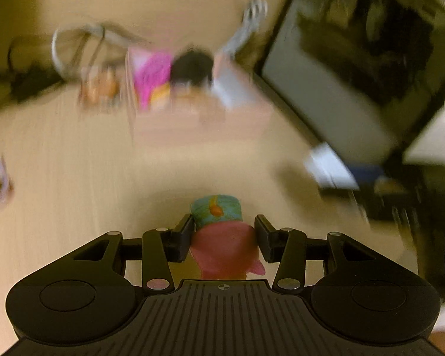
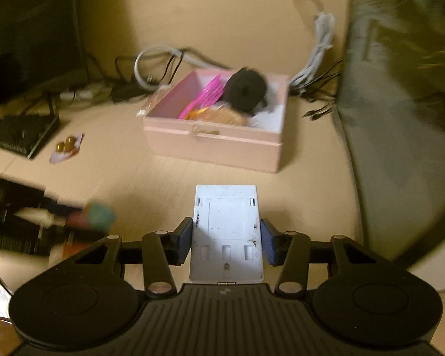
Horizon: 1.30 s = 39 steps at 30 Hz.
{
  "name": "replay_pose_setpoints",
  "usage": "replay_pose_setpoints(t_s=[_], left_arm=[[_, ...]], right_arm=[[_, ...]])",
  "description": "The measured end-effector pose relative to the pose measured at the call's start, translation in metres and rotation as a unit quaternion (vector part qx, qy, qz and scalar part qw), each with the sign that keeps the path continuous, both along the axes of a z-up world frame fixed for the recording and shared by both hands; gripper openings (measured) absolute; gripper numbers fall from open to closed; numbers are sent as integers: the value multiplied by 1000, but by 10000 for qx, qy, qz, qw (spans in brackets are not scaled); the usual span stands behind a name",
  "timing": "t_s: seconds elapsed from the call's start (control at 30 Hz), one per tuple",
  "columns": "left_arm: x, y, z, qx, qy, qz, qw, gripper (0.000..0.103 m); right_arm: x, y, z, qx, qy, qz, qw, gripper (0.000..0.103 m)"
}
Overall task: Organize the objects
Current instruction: 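Lift the pig toy with the left gripper while the right grasps the power strip, then drop the pig toy into the pink box with the left gripper while the right drops the power strip in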
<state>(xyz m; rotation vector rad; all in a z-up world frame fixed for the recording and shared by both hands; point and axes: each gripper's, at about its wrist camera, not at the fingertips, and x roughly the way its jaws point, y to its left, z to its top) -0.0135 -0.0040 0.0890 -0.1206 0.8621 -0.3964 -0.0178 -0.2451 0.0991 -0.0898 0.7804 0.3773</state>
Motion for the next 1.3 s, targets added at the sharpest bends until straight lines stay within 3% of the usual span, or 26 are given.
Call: replay_pose_setpoints(t_s=[0.17,0.27,0.3,0.43,0.57,0.67,0.73,0.83,0.93,1.07,1.1,1.2,1.3], left_arm=[[70,-16,47,291,-919,464,9943,50],[113,-18,57,5,-1055,739,9917,51],[130,-19,54,-133,-1028,783,9915,52],[175,-25,23,-60,-515,1120,9924,51],[169,-14,14,-501,-548,1351,9881,51],[160,-5,14,-510,-714,1269,9880,51],[165,-7,14,-404,-671,1275,9887,51],[187,-28,16,140,-655,922,9935,52],[206,-42,1,409,-81,580,9974,52],[201,-27,-6,-179,-194,802,9964,52],[197,-21,-4,-290,-376,939,9944,52],[168,5,11,-888,-1029,1509,9792,51],[134,23,14,-1226,-1047,1630,9734,51]], right_arm=[[-12,-12,13,44,-343,-55,9994,47],[-16,-17,17,178,-417,-86,9989,47],[-17,-18,18,214,-439,-91,9988,47],[-17,-17,21,300,-502,-67,9983,47],[-14,-17,28,412,-576,-8,9975,47],[-2,-17,29,504,-506,18,9974,47],[12,-13,26,550,-408,46,9976,47],[36,-1,26,439,-347,91,9984,47],[54,9,29,301,-418,28,9987,47],[71,14,31,158,-413,-99,9990,47],[75,15,32,127,-428,-133,9989,47],[88,13,39,209,-510,-272,9981,47],[113,14,52,396,-630,-426,9963,47]])
